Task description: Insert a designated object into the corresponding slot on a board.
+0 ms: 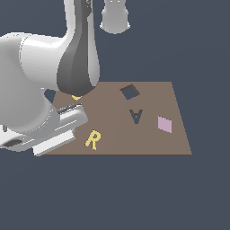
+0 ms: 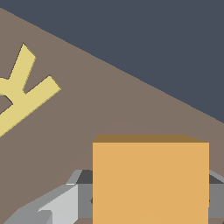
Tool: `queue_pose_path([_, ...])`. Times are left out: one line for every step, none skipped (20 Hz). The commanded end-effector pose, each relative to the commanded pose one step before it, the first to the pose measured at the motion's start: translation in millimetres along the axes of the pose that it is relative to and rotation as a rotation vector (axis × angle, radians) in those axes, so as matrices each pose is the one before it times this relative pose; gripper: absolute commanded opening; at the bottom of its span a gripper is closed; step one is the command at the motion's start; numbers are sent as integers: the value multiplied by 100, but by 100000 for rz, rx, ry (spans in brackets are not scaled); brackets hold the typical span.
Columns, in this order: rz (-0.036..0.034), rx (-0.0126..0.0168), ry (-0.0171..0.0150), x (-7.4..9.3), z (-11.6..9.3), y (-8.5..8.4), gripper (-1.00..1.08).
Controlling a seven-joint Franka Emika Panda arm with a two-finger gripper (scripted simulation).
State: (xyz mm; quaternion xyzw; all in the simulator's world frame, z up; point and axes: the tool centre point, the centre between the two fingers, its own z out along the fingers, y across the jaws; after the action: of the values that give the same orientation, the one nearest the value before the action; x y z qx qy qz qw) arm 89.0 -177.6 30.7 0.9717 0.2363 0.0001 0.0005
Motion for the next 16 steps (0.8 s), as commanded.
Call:
queue_pose_path([-1316,8,19,188,-16,-247,-100])
queue_pose_path([-995,-2,1,126,-7,-170,-100])
queue_pose_path([-1216,-2,1,153,-9,-208,-100])
queue_pose_path([-1439,-2,1,181,-10,-246,-100])
queue_pose_path([-1661,-3,1,209,-12,-285,-100])
queue_pose_path([-1885,-3,2,237,-14,-324,-100])
queue_pose_path([-2109,-3,2,264,-15,-363,-100])
queue_pose_path([-2335,-4,2,292,-17,-402,-100])
queue_pose_path([-2562,-4,2,320,-19,-442,-100])
queue_pose_path([-2790,-4,2,348,-20,-482,-100])
queue_pose_path([-2997,-4,3,373,-22,-519,-100])
queue_pose_path([-3166,-4,3,393,-23,-549,-100])
queue_pose_path([-3305,-5,3,410,-24,-574,-100])
queue_pose_path([-3425,-5,3,424,-25,-596,-100])
queue_pose_path([-3531,-5,3,437,-25,-616,-100])
queue_pose_path([-3628,-5,3,448,-26,-634,-100])
